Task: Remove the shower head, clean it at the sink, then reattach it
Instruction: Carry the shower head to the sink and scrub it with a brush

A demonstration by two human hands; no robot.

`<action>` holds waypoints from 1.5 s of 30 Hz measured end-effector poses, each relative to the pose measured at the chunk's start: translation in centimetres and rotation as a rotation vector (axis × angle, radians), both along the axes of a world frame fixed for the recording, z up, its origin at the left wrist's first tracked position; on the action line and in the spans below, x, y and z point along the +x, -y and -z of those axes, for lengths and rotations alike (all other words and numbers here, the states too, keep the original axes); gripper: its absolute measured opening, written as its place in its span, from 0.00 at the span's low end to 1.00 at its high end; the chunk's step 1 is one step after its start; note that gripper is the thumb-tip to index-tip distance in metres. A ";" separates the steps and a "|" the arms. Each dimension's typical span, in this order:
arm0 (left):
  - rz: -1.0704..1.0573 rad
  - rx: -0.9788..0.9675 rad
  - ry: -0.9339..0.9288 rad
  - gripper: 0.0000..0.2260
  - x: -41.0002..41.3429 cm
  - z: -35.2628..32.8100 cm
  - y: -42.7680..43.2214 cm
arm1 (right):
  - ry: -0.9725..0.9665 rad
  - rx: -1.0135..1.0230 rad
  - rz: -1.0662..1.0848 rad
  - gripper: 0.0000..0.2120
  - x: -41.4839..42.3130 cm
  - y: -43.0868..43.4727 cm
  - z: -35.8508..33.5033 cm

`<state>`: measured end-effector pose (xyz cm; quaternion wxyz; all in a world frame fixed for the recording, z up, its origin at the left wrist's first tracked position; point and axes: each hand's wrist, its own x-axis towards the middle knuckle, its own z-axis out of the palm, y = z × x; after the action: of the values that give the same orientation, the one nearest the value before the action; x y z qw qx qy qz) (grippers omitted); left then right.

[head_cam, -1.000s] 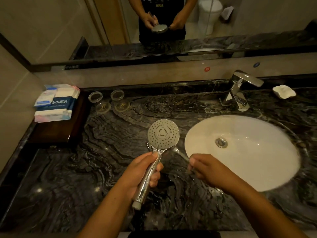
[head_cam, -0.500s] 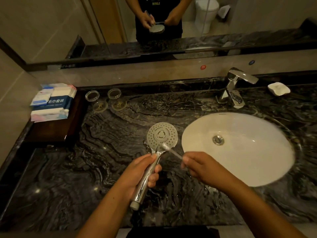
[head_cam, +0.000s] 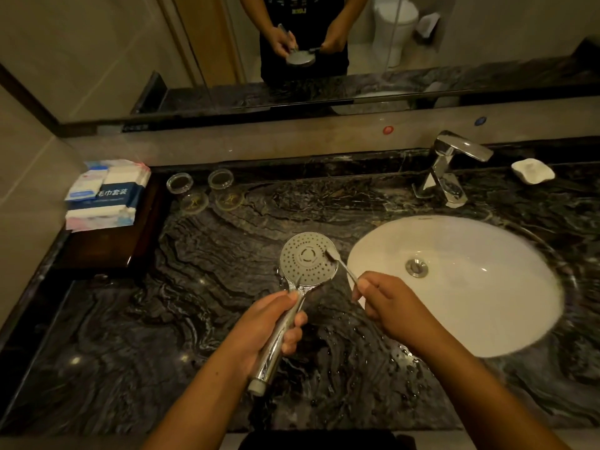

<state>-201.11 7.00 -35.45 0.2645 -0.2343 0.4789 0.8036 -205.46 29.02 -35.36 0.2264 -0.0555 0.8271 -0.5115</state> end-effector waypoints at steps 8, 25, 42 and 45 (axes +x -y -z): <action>0.028 -0.020 -0.004 0.04 0.1 0.0 -0.1 | 0.009 0.052 -0.029 0.15 -1.8 -0.1 -1.1; 0.045 -0.015 -0.035 0.04 -0.2 0.7 -0.3 | 0.212 -0.044 -0.189 0.16 -1.0 0.0 -0.8; 0.084 -0.040 -0.070 0.04 0.0 0.9 -0.6 | 0.091 0.066 -0.049 0.16 -1.7 1.6 -1.2; 0.083 -0.055 -0.064 0.05 0.0 0.9 -0.5 | 0.068 0.081 0.044 0.16 -1.9 1.5 -1.1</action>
<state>-201.11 7.46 -36.35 0.2757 -0.1956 0.5184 0.7855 -207.37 27.56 -34.25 0.2454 -0.0106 0.8399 -0.4840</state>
